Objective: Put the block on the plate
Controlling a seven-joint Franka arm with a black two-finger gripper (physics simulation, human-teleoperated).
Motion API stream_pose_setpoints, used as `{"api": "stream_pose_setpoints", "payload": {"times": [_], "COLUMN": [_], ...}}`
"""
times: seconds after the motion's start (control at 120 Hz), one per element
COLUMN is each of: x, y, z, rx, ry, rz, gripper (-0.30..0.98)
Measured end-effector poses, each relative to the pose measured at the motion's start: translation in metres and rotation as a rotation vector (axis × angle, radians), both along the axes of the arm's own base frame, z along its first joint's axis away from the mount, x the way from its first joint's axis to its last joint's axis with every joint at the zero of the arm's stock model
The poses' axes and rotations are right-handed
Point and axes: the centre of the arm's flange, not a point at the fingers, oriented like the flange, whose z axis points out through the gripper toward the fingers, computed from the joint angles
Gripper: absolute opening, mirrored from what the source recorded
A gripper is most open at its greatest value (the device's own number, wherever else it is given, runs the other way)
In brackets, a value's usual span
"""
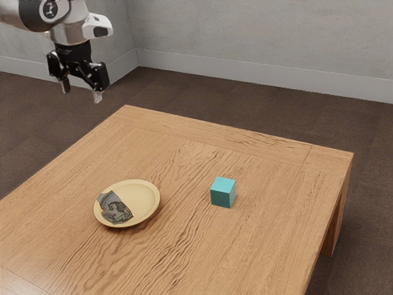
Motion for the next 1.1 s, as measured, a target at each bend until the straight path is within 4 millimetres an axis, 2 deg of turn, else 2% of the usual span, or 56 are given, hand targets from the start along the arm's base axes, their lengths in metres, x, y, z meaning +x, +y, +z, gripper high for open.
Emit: {"api": "stream_pose_setpoints", "payload": {"times": [0.1, 0.133, 0.3, 0.342, 0.45, 0.517, 0.625, 0.692, 0.842, 1.0, 1.1], "x": [0.004, 0.009, 0.05, 0.06, 0.08, 0.089, 0.102, 0.109, 0.135, 0.166, 0.174], "y": [-0.005, -0.007, -0.03, -0.049, -0.121, -0.159, -0.191, -0.204, -0.222, -0.228, -0.224], "z": [-0.003, -0.01, -0.081, -0.099, -0.148, -0.176, -0.22, -0.242, -0.265, -0.286, -0.3], "rx": [0.007, 0.01, 0.022, 0.02, -0.029, -0.063, -0.11, -0.124, -0.143, -0.154, -0.156], "ry": [-0.004, 0.004, 0.075, 0.085, 0.097, 0.092, 0.098, 0.091, 0.025, -0.033, -0.043], "rz": [0.001, 0.001, -0.024, -0.053, -0.145, -0.176, -0.172, -0.166, -0.152, -0.126, -0.088], "gripper": [0.69, 0.69, 0.69, 0.69, 0.69, 0.69, 0.69, 0.69, 0.69, 0.69, 0.69]}}
